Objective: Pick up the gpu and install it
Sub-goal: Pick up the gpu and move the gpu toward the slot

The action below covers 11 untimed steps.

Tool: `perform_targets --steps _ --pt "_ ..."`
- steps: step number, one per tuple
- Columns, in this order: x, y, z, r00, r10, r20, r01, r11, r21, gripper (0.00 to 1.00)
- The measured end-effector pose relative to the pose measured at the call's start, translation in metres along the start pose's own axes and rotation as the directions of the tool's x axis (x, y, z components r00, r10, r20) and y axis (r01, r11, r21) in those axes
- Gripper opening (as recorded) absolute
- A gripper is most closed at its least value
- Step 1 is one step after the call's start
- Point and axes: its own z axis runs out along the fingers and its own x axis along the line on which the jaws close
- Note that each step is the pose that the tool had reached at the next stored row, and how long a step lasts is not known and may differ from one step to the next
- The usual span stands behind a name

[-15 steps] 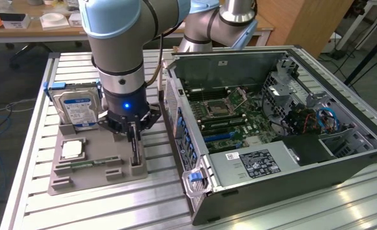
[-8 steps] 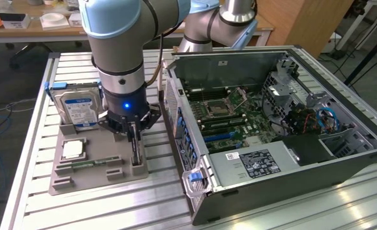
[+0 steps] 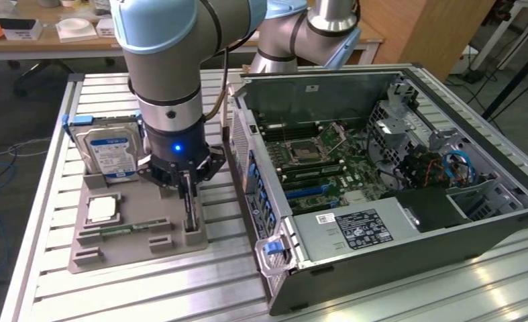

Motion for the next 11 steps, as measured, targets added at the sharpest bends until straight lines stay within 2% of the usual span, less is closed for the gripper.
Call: perform_targets --steps 11 --pt "0.0 0.0 0.0 1.0 0.0 0.0 0.0 1.0 0.0 0.26"
